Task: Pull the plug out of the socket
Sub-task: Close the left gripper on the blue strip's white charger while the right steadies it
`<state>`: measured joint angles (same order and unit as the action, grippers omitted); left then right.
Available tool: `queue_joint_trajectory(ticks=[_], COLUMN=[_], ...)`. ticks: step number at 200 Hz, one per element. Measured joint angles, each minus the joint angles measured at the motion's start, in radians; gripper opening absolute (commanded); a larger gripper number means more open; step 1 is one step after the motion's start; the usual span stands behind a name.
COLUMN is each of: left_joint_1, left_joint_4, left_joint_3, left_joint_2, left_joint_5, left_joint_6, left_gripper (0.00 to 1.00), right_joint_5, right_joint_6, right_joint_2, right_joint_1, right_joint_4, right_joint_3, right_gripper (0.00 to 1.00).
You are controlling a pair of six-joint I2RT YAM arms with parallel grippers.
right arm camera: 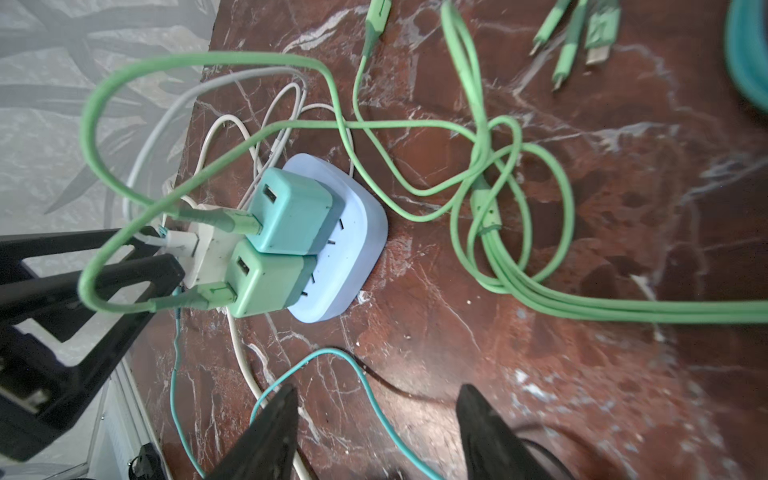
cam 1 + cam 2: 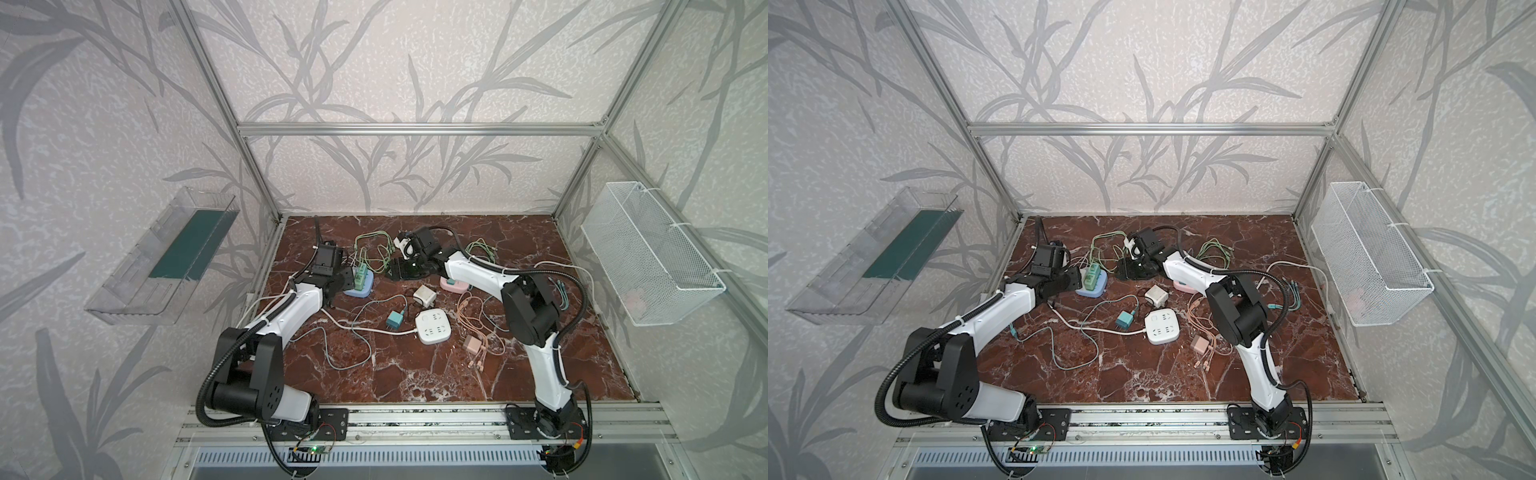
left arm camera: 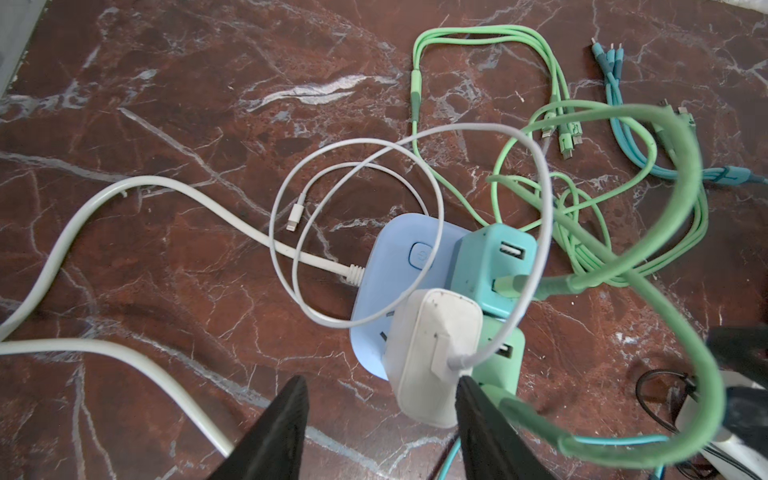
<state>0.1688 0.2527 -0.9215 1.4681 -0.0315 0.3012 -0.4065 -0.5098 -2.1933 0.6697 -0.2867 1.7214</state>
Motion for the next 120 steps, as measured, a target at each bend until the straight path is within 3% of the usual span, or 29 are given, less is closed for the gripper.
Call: queue_joint_trajectory(ticks=[120], left_joint_1=[-0.001], left_joint_4=[0.066], left_joint_3=[-0.166], left_joint_2=[0.180], left_joint_5=[0.070], left_joint_6=[-0.062], left_gripper=[0.37], right_joint_5=[-0.112], right_joint_6=[-0.067], right_joint_2=[-0.165], right_joint_1=[0.003], right_joint_4=[-0.032], right_joint_3=[0.169], right_gripper=[0.56])
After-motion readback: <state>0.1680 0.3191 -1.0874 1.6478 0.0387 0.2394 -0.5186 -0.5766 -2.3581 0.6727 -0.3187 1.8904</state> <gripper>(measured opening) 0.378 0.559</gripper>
